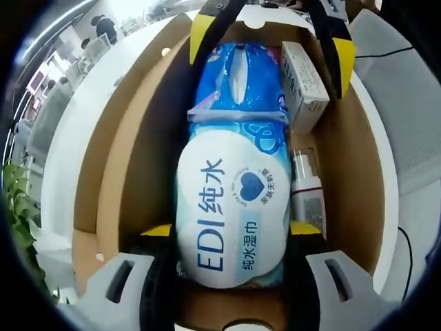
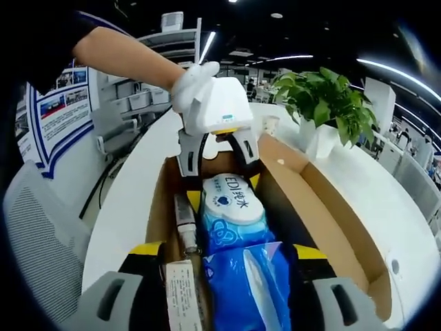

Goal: Operate the shoe box by opening the lid, removing the specified soft item, and placing it in the target area until the item is outside and the box remains undamaged.

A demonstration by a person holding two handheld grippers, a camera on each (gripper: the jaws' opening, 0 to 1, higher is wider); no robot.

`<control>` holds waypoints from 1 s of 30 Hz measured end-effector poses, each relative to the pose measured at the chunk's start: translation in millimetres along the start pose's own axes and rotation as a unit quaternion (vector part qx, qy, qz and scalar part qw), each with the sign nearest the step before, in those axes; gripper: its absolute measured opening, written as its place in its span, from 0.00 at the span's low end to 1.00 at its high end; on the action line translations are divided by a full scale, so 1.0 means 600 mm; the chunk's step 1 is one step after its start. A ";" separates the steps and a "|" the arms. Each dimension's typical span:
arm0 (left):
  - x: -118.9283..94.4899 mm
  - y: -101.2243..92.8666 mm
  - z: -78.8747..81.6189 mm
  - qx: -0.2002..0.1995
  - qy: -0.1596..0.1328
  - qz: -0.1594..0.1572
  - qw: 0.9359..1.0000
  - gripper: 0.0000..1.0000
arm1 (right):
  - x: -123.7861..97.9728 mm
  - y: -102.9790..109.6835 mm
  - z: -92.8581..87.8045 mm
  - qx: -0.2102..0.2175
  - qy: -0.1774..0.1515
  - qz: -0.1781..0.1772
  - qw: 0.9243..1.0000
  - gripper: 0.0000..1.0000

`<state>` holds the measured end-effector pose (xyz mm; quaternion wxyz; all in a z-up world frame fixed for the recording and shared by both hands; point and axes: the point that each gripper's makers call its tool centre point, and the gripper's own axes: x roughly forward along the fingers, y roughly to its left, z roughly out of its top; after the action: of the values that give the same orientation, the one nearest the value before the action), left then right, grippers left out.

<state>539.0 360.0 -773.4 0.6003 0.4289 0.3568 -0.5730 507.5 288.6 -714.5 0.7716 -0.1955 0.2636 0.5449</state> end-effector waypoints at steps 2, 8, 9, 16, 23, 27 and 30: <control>0.002 0.000 0.000 -0.001 0.000 -0.003 1.000 0.63 | 0.008 -0.004 0.004 0.000 -0.001 0.001 1.000 0.68; 0.005 -0.001 0.000 -0.002 0.007 -0.006 1.000 0.63 | 0.025 -0.006 0.006 0.003 0.004 0.014 1.000 0.60; 0.005 -0.001 -0.001 -0.002 0.008 -0.006 1.000 0.63 | 0.028 -0.006 0.006 0.000 0.004 0.016 1.000 0.59; 0.009 -0.001 -0.001 0.003 0.016 -0.011 1.000 0.63 | 0.054 -0.008 0.008 -0.012 0.009 0.028 0.999 0.61; 0.016 -0.005 -0.001 0.010 0.019 -0.008 1.000 0.65 | 0.080 -0.018 0.008 -0.024 0.021 0.033 0.999 0.60; 0.017 -0.008 -0.002 0.013 0.029 -0.013 0.999 0.66 | 0.090 -0.019 0.005 -0.028 0.027 0.034 0.999 0.58; 0.016 -0.008 -0.003 0.012 0.025 -0.016 0.999 0.65 | 0.099 -0.017 0.001 -0.033 0.032 0.036 0.998 0.58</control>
<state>535.1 357.8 -783.5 0.5764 0.4444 0.3723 -0.5759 533.2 329.5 -750.6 0.7358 -0.2281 0.2769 0.5745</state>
